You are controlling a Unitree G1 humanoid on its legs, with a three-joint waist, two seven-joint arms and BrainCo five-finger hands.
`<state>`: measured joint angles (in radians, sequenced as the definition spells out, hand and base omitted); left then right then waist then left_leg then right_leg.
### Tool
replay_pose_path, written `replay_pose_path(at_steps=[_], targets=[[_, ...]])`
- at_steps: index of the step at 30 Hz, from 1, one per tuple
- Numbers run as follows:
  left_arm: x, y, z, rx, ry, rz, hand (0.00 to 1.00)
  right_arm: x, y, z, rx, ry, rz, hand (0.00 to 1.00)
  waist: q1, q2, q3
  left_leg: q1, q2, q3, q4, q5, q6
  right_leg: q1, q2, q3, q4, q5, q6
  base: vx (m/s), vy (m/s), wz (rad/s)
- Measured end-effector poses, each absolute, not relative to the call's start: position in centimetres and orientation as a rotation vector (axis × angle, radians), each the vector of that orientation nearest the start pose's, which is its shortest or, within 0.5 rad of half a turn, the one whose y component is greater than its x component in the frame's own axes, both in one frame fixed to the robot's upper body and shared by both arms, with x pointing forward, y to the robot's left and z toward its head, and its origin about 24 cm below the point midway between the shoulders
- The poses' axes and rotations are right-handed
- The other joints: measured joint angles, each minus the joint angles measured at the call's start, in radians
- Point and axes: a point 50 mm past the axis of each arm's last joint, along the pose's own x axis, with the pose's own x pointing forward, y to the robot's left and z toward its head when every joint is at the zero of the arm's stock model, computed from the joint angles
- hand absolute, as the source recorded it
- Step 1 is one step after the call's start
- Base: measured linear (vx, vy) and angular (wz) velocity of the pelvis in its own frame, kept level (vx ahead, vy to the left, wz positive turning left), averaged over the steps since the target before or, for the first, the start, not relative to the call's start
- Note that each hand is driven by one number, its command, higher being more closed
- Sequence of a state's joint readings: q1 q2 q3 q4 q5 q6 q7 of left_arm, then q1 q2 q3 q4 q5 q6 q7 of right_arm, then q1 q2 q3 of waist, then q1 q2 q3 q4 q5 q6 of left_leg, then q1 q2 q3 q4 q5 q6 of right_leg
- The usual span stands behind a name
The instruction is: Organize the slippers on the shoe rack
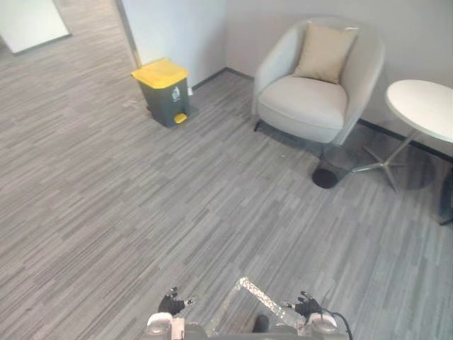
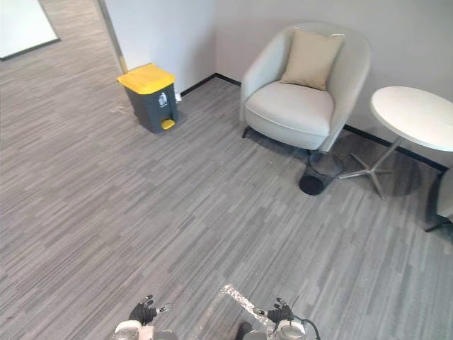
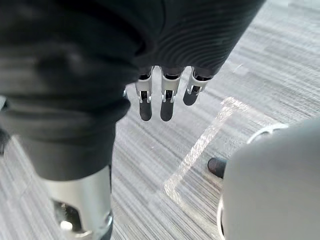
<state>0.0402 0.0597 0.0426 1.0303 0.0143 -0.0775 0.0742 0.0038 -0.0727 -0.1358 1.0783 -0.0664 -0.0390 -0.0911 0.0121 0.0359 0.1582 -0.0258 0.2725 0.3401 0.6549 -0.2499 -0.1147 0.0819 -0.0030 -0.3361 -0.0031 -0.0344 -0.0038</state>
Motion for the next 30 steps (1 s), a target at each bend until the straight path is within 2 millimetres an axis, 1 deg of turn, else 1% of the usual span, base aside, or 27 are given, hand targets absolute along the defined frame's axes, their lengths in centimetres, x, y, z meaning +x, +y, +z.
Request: replay_pose_path(at_steps=[2, 3, 4, 5, 6, 7, 8, 9, 11, 13, 14, 15, 16, 17, 18, 20, 21, 23, 25, 26, 28, 30], targets=[[12.2, 18.3, -15.3, 0.083, 0.988, 0.137, 0.0, 12.2, -19.9, -15.4, -0.103, 1.035, -0.21, 0.0, 0.0, 0.004, 0.005, -0.021, -0.008, -0.039, 0.05, 0.005, 0.011, 0.008, 0.01, 0.045, -0.006, 0.012, -0.01, 0.07, -0.002, -0.65], [12.2, 18.2, -15.3, 0.083, 0.986, 0.135, 0.0, 12.3, -19.9, -15.4, -0.102, 1.033, -0.212, 0.0, 0.001, -0.003, 0.006, -0.024, -0.062, -0.132, 0.011, -0.038, 0.022, -0.002, 0.003, 0.084, -0.006, 0.019, -0.015, 0.08, 0.042, -0.71], [12.3, 18.1, -15.3, 0.08, 0.985, 0.132, 0.0, 12.4, -20.0, -15.4, -0.104, 1.032, -0.217, 0.0, 0.001, -0.002, 0.005, -0.025, -0.109, -0.203, -0.064, -0.072, 0.02, -0.016, -0.005, 0.11, -0.003, 0.031, -0.022, 0.07, 0.102, -0.76], [12.2, 18.0, -15.3, 0.079, 0.985, 0.132, 0.0, 12.3, -20.2, -15.4, -0.1, 1.034, -0.228, 0.0, 0.004, -0.001, 0.005, -0.025, -0.152, -0.264, -0.145, -0.083, 0.02, -0.027, -0.012, 0.134, -0.004, 0.039, -0.018, 0.02, 0.17, -0.79], [12.2, 17.9, -15.4, 0.073, 0.987, 0.133, 0.0, 12.2, -20.4, -15.4, -0.091, 1.035, -0.243, 0.0, 0.007, 0.011, 0.007, -0.015, -0.188, -0.337, -0.306, -0.055, 0.023, -0.038, -0.012, 0.158, -0.009, 0.05, -0.002, 0.02, 0.175, -0.87], [12.2, 18.0, -15.4, 0.061, 0.987, 0.144, 0.0, 12.3, -20.4, -15.4, -0.085, 1.032, -0.25, 0.0, 0.017, 0.01, 0.01, 0.015, -0.199, -0.315, -0.343, -0.013, 0.048, -0.025, -0.014, 0.189, -0.03, 0.068, 0.026, 0.05, 0.159, -0.74], [12.1, 18.2, -15.4, 0.064, 0.988, 0.147, 0.0, 12.1, -20.2, -15.4, -0.073, 1.037, -0.252, 0.0, 0.019, -0.002, 0.005, 0.028, -0.21, -0.301, -0.37, -0.004, 0.056, -0.018, -0.017, 0.202, -0.05, 0.079, 0.034, 0.06, 0.094, -0.51], [12.0, 18.3, -15.4, 0.059, 0.992, 0.155, 0.0, 11.9, -19.9, -15.5, -0.06, 1.042, -0.255, 0.0, 0.018, -0.013, 0.002, 0.034, -0.216, -0.285, -0.373, -0.006, 0.063, -0.01, -0.023, 0.21, -0.067, 0.093, 0.032, 0.09, 0.116, -0.32], [12.0, 18.5, -15.4, 0.044, 0.992, 0.174, 0.0, 11.6, -19.7, -15.6, -0.051, 1.048, -0.262, 0.0, 0.022, -0.024, -0.004, 0.054, -0.217, -0.248, -0.384, -0.014, 0.074, -0.013, -0.029, 0.229, -0.059, 0.091, 0.037, 0.1, 0.125, -0.37], [11.9, 18.6, -15.4, 0.033, 0.995, 0.182, 0.0, 11.6, -19.7, -15.6, -0.058, 1.05, -0.255, 0.0, 0.024, -0.027, -0.005, 0.081, -0.217, -0.225, -0.403, -0.015, 0.076, -0.019, -0.031, 0.239, -0.038, 0.082, 0.038, 0.11, 0.079, -0.39], [11.9, 18.6, -15.4, 0.03, 0.994, 0.177, 0.0, 11.7, -19.7, -15.6, -0.065, 1.048, -0.25, 0.0, 0.028, -0.026, -0.004, 0.099, -0.207, -0.196, -0.414, -0.015, 0.077, -0.051, -0.035, 0.224, 0.017, 0.062, 0.039, 0.09, 0.023, -0.55], [11.7, 18.7, -15.4, 0.029, 0.998, 0.182, 0.0, 11.9, -19.6, -15.6, -0.063, 1.042, -0.247, 0.0, 0.029, -0.021, -0.005, 0.106, -0.197, -0.16, -0.423, -0.012, 0.08, -0.103, -0.051, 0.125, 0.113, 0.014, 0.016, 0.09, 0.007, -0.57], [11.6, 18.9, -15.4, 0.029, 0.999, 0.186, 0.0, 12.0, -19.5, -15.6, -0.06, 1.04, -0.245, 0.0, 0.028, -0.027, -0.005, 0.111, -0.198, -0.151, -0.426, -0.012, 0.08, -0.119, -0.064, 0.071, 0.151, -0.009, 0.01, 0.07, -0.029, -0.49], [11.6, 19.0, -15.5, 0.033, 1.002, 0.187, 0.0, 11.9, -19.2, -15.6, -0.053, 1.043, -0.24, 0.0, 0.027, -0.038, -0.006, 0.126, -0.199, -0.136, -0.425, -0.012, 0.08, -0.136, -0.086, -0.017, 0.207, -0.037, -0.005, 0.1, -0.043, -0.3], [11.5, 19.0, -15.5, 0.035, 1.009, 0.186, 0.0, 11.8, -19.2, -15.6, -0.053, 1.044, -0.238, 0.0, 0.026, -0.038, -0.008, 0.138, -0.198, -0.145, -0.424, -0.012, 0.08, -0.135, -0.085, -0.029, 0.226, -0.044, -0.007, 0.1, -0.048, -0.23], [11.3, 19.0, -15.6, 0.035, 1.018, 0.184, 0.0, 11.9, -19.4, -15.6, -0.057, 1.041, -0.239, 0.0, 0.023, -0.036, -0.012, 0.136, -0.196, -0.168, -0.425, -0.012, 0.08, -0.138, -0.081, -0.026, 0.229, -0.05, -0.006, 0.11, -0.044, -0.07], [11.5, 18.7, -15.6, 0.03, 1.014, 0.18, 0.0, 12.1, -19.6, -15.5, -0.061, 1.036, -0.24, 0.0, 0.022, -0.028, -0.007, 0.131, -0.196, -0.169, -0.426, -0.012, 0.079, -0.144, -0.08, -0.022, 0.227, -0.05, -0.005, 0.07, -0.025, -0.06], [11.6, 18.5, -15.6, 0.026, 1.012, 0.175, 0.0, 12.3, -19.9, -15.4, -0.069, 1.034, -0.239, 0.0, 0.023, -0.018, -0.003, 0.128, -0.199, -0.169, -0.433, -0.012, 0.079, -0.153, -0.08, -0.01, 0.226, -0.05, -0.005, 0.01, 0.013, -0.12], [11.6, 18.5, -15.6, 0.028, 1.012, 0.175, 0.0, 12.3, -19.9, -15.5, -0.068, 1.036, -0.238, 0.0, 0.023, -0.021, -0.002, 0.133, -0.201, -0.167, -0.437, -0.012, 0.079, -0.153, -0.078, 0.002, 0.224, -0.049, -0.004, -0.01, 0.034, -0.12], [11.7, 18.6, -15.6, 0.033, 1.01, 0.173, 0.0, 12.3, -19.8, -15.5, -0.068, 1.038, -0.235, 0.0, 0.023, -0.027, -0.002, 0.134, -0.202, -0.163, -0.437, -0.012, 0.079, -0.153, -0.075, 0.013, 0.219, -0.046, 0.001, -0.03, 0.04, -0.09], [11.7, 18.8, -15.5, 0.037, 1.01, 0.176, 0.0, 12.2, -19.7, -15.5, -0.068, 1.047, -0.228, 0.0, 0.023, -0.033, -0.005, 0.132, -0.201, -0.16, -0.438, -0.011, 0.079, -0.15, -0.07, 0.021, 0.186, -0.035, 0.01, -0.07, 0.039, -0.08], [11.6, 18.8, -15.5, 0.038, 1.01, 0.178, 0.0, 12.2, -19.6, -15.6, -0.068, 1.052, -0.219, 0.0, 0.023, -0.037, -0.008, 0.134, -0.192, -0.159, -0.44, -0.012, 0.077, -0.133, -0.055, 0.022, 0.142, -0.018, 0.01, -0.06, 0.009, -0.01]])
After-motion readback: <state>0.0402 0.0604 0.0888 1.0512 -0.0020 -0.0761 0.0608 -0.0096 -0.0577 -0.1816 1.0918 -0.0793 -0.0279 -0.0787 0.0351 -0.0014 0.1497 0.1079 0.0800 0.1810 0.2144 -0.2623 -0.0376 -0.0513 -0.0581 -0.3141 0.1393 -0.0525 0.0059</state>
